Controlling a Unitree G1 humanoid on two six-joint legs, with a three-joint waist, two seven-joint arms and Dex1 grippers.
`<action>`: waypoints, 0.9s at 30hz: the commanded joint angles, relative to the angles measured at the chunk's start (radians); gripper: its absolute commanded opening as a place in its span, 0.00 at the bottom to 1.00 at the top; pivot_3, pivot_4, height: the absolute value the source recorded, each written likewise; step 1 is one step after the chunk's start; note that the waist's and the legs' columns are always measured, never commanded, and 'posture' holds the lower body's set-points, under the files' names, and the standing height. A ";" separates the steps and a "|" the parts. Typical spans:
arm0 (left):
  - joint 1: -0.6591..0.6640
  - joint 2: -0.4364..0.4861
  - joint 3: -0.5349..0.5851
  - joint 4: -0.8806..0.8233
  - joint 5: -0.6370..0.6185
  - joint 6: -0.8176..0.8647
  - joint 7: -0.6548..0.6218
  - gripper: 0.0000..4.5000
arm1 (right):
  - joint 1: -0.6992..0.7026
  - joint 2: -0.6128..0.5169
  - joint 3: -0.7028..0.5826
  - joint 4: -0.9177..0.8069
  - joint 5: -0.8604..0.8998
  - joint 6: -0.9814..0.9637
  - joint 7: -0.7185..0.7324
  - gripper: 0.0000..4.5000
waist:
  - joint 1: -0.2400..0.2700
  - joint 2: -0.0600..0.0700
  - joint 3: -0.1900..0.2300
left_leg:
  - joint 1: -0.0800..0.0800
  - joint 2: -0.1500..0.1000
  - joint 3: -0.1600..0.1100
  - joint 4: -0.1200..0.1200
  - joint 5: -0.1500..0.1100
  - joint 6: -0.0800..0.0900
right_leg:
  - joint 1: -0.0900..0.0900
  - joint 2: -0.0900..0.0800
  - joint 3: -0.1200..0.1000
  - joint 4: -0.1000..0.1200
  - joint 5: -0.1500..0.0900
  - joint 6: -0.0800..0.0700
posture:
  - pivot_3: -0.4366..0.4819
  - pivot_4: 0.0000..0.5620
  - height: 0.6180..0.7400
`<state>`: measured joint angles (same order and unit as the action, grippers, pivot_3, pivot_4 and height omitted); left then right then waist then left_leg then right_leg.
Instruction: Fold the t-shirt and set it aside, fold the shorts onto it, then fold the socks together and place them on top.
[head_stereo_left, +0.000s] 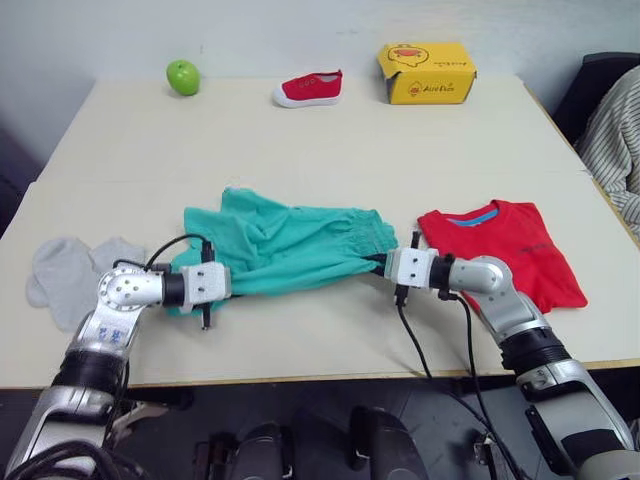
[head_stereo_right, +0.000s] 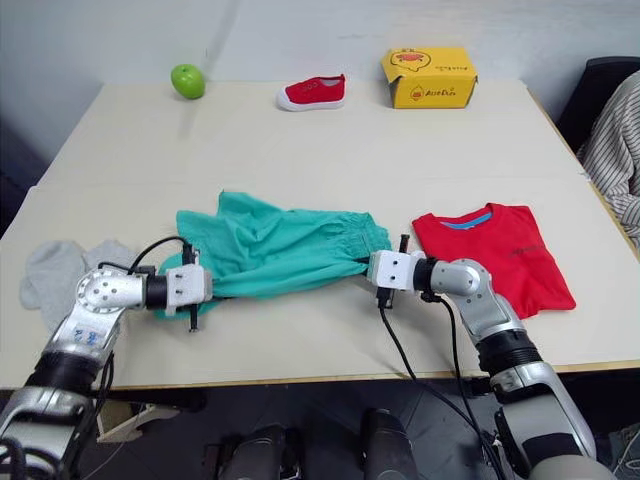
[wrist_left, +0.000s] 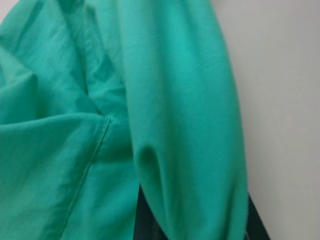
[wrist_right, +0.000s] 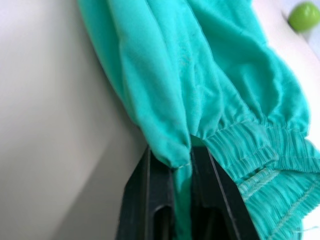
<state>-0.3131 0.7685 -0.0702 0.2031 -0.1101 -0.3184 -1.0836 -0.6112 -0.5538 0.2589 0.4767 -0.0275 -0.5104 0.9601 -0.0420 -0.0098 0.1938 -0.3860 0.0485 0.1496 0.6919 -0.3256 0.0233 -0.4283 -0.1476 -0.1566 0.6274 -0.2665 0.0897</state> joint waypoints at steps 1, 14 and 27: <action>0.155 0.052 0.075 -0.272 -0.041 0.123 0.041 0.01 | 0.042 -0.035 -0.031 -0.052 0.092 -0.055 0.090 0.00 | 0.002 0.000 0.000 | 0.000 0.000 0.000 0.000 0.000 0.000 | 0.000 0.000 0.000 -0.001 0.000 0.000 | 0.48 0.27 1.00; 0.586 0.033 0.230 -0.751 -0.027 0.493 0.256 0.00 | 0.216 -0.119 -0.059 -0.168 0.185 -0.060 0.148 0.07 | 0.015 0.001 0.001 | 0.001 0.001 -0.001 0.000 -0.001 0.000 | 0.000 -0.001 0.000 -0.002 -0.001 -0.001 | 0.48 0.27 1.00; 0.648 0.118 0.565 -0.709 -0.478 0.686 -0.017 0.60 | 0.373 -0.277 -0.170 -0.540 0.563 0.473 0.318 0.99 | 0.018 0.001 0.001 | 0.001 0.002 -0.003 0.000 -0.002 -0.002 | 0.000 -0.001 -0.002 -0.003 -0.002 -0.004 | 0.48 0.27 1.00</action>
<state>0.3298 0.8701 0.4104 -0.5121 -0.4910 0.3161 -1.0615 -0.2444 -0.8142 0.1438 0.0179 0.4508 -0.1223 1.2800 -0.0242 -0.0088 0.1945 -0.3848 0.0508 0.1471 0.6923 -0.3275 0.0218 -0.4282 -0.1487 -0.1585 0.6246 -0.2689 0.0853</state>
